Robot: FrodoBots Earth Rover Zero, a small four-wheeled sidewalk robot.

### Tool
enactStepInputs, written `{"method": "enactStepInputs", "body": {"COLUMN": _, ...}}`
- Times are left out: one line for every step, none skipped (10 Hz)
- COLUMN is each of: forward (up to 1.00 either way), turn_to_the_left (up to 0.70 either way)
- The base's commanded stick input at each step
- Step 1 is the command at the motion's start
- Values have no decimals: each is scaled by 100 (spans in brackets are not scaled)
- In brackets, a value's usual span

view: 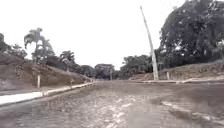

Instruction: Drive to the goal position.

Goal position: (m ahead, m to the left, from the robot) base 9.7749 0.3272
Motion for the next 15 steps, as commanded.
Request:
{"method": "enactStepInputs", "body": {"forward": 100, "turn_to_the_left": 0}}
{"method": "enactStepInputs", "body": {"forward": 100, "turn_to_the_left": 0}}
{"method": "enactStepInputs", "body": {"forward": 100, "turn_to_the_left": 0}}
{"method": "enactStepInputs", "body": {"forward": 100, "turn_to_the_left": 0}}
{"method": "enactStepInputs", "body": {"forward": 100, "turn_to_the_left": 0}}
{"method": "enactStepInputs", "body": {"forward": 100, "turn_to_the_left": 0}}
{"method": "enactStepInputs", "body": {"forward": 100, "turn_to_the_left": 0}}
{"method": "enactStepInputs", "body": {"forward": 100, "turn_to_the_left": -18}}
{"method": "enactStepInputs", "body": {"forward": 100, "turn_to_the_left": -13}}
{"method": "enactStepInputs", "body": {"forward": 100, "turn_to_the_left": 0}}
{"method": "enactStepInputs", "body": {"forward": 100, "turn_to_the_left": 0}}
{"method": "enactStepInputs", "body": {"forward": 100, "turn_to_the_left": 0}}
{"method": "enactStepInputs", "body": {"forward": 100, "turn_to_the_left": 0}}
{"method": "enactStepInputs", "body": {"forward": 100, "turn_to_the_left": 0}}
{"method": "enactStepInputs", "body": {"forward": 100, "turn_to_the_left": 0}}
